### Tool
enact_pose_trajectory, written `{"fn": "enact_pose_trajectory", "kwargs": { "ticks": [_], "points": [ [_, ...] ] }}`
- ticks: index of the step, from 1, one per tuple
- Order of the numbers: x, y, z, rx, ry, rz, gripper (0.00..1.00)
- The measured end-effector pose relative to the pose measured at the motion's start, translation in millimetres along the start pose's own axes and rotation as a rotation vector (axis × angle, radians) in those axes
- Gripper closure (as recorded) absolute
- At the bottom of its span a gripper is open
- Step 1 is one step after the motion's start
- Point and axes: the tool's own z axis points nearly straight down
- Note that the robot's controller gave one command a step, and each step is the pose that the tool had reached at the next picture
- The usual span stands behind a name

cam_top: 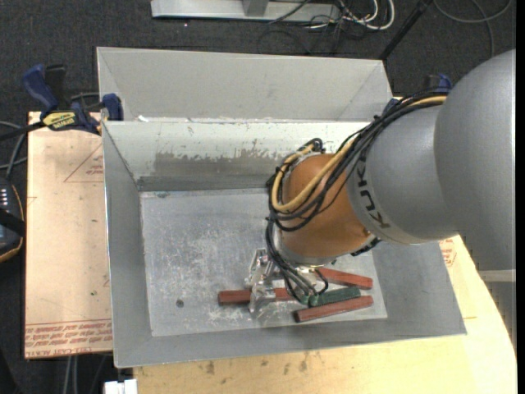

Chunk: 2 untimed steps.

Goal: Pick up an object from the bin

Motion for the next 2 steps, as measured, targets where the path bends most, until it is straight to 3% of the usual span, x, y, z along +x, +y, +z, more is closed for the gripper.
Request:
{"fn": "enact_pose_trajectory", "kwargs": {
  "ticks": [1, 2],
  "points": [
    [0.0, 0, 0, 0.000, 0.000, 0.000, 1.00],
    [-5.0, 14, -157, 0.001, 0.003, 0.003, 1.00]
  ]
}}
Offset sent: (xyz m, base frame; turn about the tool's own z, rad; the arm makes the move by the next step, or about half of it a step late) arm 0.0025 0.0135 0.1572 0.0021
